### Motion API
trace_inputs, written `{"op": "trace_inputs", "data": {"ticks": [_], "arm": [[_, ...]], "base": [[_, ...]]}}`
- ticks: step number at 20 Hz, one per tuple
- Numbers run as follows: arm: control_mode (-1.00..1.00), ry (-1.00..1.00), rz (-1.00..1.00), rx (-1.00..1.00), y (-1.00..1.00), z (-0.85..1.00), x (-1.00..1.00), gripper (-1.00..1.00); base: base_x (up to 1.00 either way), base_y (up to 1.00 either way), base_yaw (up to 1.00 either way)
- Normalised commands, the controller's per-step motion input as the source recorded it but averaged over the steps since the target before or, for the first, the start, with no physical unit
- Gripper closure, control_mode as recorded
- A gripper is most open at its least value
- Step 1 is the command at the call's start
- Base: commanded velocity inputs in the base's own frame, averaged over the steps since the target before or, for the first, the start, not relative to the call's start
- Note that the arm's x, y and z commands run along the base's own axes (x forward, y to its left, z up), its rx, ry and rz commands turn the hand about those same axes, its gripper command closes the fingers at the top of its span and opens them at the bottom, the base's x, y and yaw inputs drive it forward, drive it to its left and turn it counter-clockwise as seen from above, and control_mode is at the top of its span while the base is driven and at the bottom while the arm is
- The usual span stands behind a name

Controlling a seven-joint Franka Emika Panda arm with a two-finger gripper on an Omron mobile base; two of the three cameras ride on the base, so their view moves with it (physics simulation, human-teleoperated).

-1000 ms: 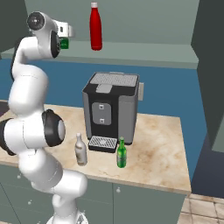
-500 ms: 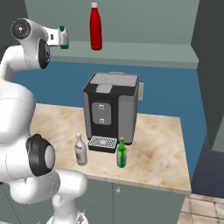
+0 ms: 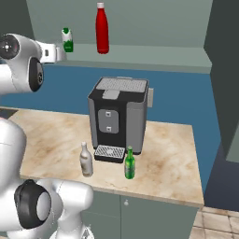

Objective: Sort all alcoholic drinks to one cabinet, and non-alcoholic drinks to the other.

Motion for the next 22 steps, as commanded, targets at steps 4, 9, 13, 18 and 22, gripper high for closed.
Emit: {"op": "trace_inputs", "data": {"ticks": [4, 9, 13, 18, 22], "arm": [[-1.0, 0.0, 0.01, -0.01, -0.15, -0.26, -0.52, -1.0], [-1.0, 0.0, 0.02, -0.02, -0.15, -0.28, -0.3, -1.0], [-1.0, 0.01, 0.0, 0.0, -0.11, -0.3, -0.46, -1.0], [-1.0, 0.0, 0.0, 0.0, -0.05, -0.26, -0.54, -1.0], [-1.0, 0.02, 0.0, 0.0, -0.08, -0.25, -0.51, -1.0]], "base": [[0.0, 0.0, 0.0], [0.0, 0.0, 0.0], [0.0, 0.0, 0.0], [0.0, 0.0, 0.0], [0.0, 0.0, 0.0]]}}
